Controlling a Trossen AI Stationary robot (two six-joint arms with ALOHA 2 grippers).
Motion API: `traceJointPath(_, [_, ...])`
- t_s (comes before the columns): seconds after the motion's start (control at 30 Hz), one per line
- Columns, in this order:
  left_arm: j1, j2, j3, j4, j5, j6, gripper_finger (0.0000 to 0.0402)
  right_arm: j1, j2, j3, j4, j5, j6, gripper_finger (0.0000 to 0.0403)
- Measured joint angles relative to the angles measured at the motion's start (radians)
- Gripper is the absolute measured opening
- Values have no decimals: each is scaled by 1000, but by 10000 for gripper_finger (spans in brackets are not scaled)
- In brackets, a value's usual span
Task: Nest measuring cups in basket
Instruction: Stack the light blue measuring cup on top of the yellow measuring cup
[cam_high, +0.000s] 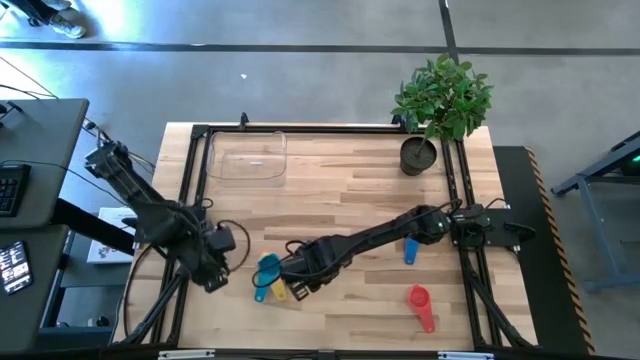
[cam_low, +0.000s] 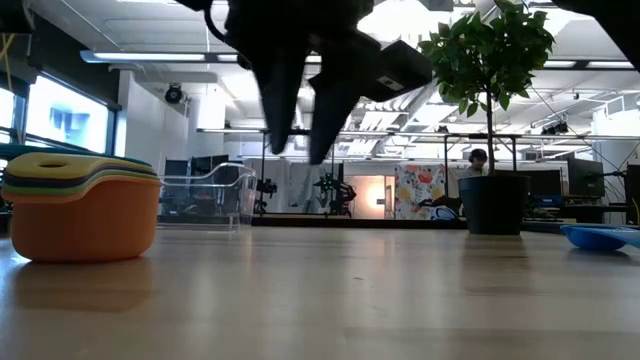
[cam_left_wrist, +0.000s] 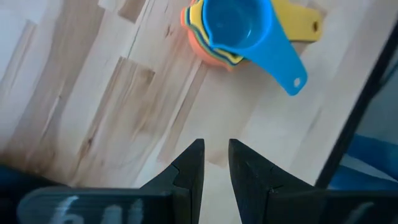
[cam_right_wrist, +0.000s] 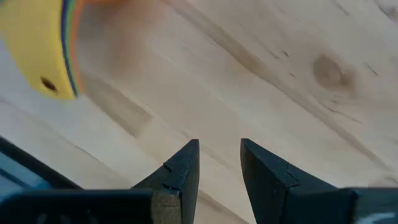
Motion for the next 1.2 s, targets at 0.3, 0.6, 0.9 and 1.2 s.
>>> traceJointPath(0.3, [-91,130,0,91,-65,-86,62,-11,-29,0,-161,-20,-154,108])
traceJointPath(0.6, [-130,226,0,118,-101,-111,62,-18,-139,0,-264,123,-259,108])
traceJointPath(0.9, [-130,303,0,145,-98,-111,62,-27,-242,-102,-278,250,-333,108])
traceJointPath(1.2, [-120,308,0,174,-93,-110,62,-32,-392,-473,-111,219,-251,108])
